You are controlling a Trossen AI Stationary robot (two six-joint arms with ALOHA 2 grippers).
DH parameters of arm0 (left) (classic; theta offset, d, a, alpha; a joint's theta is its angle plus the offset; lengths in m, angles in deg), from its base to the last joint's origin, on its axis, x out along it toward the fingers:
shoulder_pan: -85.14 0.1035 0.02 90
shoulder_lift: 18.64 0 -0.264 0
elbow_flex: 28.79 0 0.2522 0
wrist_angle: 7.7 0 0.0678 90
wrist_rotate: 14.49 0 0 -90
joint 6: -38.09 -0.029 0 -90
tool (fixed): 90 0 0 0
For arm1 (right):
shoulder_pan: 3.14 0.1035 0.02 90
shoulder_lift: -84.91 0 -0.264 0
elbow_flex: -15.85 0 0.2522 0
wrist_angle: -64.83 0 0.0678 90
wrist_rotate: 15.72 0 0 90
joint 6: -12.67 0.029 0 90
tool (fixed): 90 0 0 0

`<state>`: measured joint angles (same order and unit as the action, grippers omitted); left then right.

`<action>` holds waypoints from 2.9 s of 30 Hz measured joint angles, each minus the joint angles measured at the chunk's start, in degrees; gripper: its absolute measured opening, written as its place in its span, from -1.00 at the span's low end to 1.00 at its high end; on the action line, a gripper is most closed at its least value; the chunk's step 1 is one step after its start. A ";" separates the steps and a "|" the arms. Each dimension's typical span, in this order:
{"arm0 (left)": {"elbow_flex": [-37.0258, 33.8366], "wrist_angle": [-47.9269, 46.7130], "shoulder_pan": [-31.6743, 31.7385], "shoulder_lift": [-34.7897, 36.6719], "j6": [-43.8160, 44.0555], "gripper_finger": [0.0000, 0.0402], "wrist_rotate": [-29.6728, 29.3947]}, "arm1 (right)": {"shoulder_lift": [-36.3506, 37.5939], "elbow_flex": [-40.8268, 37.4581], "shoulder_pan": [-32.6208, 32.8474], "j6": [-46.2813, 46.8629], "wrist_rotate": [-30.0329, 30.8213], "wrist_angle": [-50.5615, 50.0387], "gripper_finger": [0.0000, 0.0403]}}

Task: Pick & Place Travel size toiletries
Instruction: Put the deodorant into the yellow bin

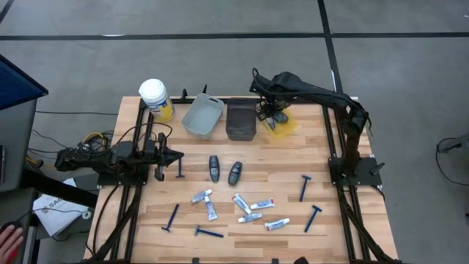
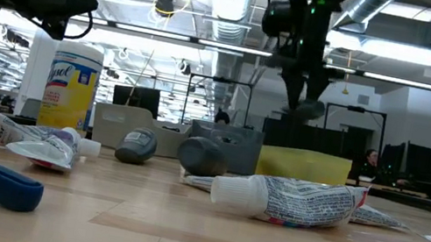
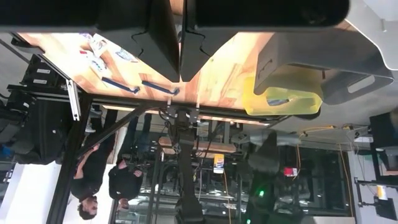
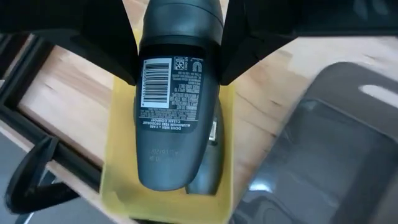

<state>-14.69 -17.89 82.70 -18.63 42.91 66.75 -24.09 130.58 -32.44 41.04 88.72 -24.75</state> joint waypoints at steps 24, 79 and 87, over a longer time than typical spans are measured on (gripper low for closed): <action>0.00 0.68 0.00 0.00 0.01 -0.95 0.03 | 2.24 -20.58 -1.57 -4.36 -2.54 22.77 -0.06; 0.00 1.31 0.00 0.00 0.01 -0.95 0.04 | -3.24 0.39 33.19 43.25 1.87 16.70 0.15; 0.00 3.30 -0.02 -0.08 0.01 -0.95 -0.03 | -12.51 0.52 37.31 49.32 -2.34 23.72 0.33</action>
<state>-14.69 -14.59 82.69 -18.71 42.91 66.71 -36.60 131.10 4.87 90.36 86.38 -1.03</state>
